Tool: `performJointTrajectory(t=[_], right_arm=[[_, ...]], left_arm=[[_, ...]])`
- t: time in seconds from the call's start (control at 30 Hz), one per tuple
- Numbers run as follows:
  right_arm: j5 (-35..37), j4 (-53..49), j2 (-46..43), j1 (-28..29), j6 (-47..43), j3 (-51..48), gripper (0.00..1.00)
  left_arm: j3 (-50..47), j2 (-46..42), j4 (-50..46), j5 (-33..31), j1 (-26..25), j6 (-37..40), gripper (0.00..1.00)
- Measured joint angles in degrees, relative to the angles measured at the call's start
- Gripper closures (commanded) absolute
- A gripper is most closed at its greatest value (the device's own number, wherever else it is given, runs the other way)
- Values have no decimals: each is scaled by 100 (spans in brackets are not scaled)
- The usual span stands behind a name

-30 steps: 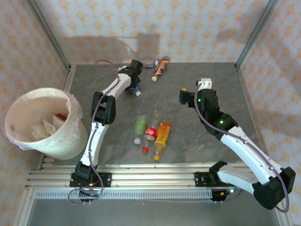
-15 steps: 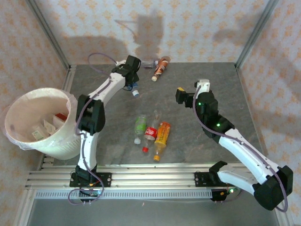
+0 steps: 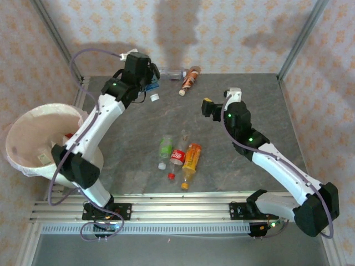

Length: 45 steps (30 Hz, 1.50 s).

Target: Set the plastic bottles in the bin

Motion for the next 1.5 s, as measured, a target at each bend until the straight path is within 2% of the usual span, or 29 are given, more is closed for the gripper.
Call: performJointTrajectory(t=[0.17, 0.37, 0.6, 0.77, 0.83, 0.9, 1.07, 1.23, 1.5], right_arm=[[-17, -7, 164, 0, 0, 240, 1], [-15, -9, 273, 0, 22, 245, 1], [-13, -7, 501, 0, 136, 293, 1], [7, -4, 514, 0, 160, 293, 1], [4, -4, 540, 0, 181, 299, 1], [4, -4, 575, 0, 208, 308, 1], [2, 2, 710, 0, 245, 417, 1], [-39, 7, 859, 0, 258, 608, 1], [-85, 0, 909, 0, 306, 610, 1]], left_arm=[[109, -848, -442, -101, -44, 402, 51], [455, -1655, -1241, -837, 15, 824, 51], [505, -2356, -2253, -2225, 553, 1226, 51], [501, -2459, -2623, -3652, 756, 1720, 51], [374, -2487, -2616, -4041, 1056, 1891, 51], [109, -2566, -2605, -4159, 1486, 1980, 51], [-540, -2673, -2592, -3864, 2879, 2046, 51], [-940, -2726, -2533, -2601, 4225, 1982, 50], [-1370, -2728, -2531, -920, 4920, 1912, 46]])
